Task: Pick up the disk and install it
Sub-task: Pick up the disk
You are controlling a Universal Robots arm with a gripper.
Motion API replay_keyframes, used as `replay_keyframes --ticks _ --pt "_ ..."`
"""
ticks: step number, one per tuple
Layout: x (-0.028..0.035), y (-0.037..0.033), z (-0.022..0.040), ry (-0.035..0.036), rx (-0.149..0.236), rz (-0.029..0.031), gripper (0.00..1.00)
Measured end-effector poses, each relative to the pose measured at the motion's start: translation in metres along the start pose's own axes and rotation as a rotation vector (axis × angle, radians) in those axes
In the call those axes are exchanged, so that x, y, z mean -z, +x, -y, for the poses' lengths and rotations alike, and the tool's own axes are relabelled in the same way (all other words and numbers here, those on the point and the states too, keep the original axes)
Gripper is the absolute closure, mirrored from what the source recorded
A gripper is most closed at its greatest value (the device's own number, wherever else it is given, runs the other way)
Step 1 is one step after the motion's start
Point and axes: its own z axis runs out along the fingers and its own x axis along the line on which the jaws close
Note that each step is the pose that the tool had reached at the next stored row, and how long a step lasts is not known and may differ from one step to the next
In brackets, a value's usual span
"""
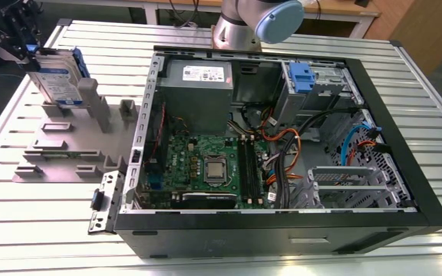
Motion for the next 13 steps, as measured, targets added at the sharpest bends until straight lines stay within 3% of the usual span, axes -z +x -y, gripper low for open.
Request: replay_keyframes --ticks 13 --pt "0.0029 0.0000 0.0000 0.0002 0.000 0.0001 0.64"
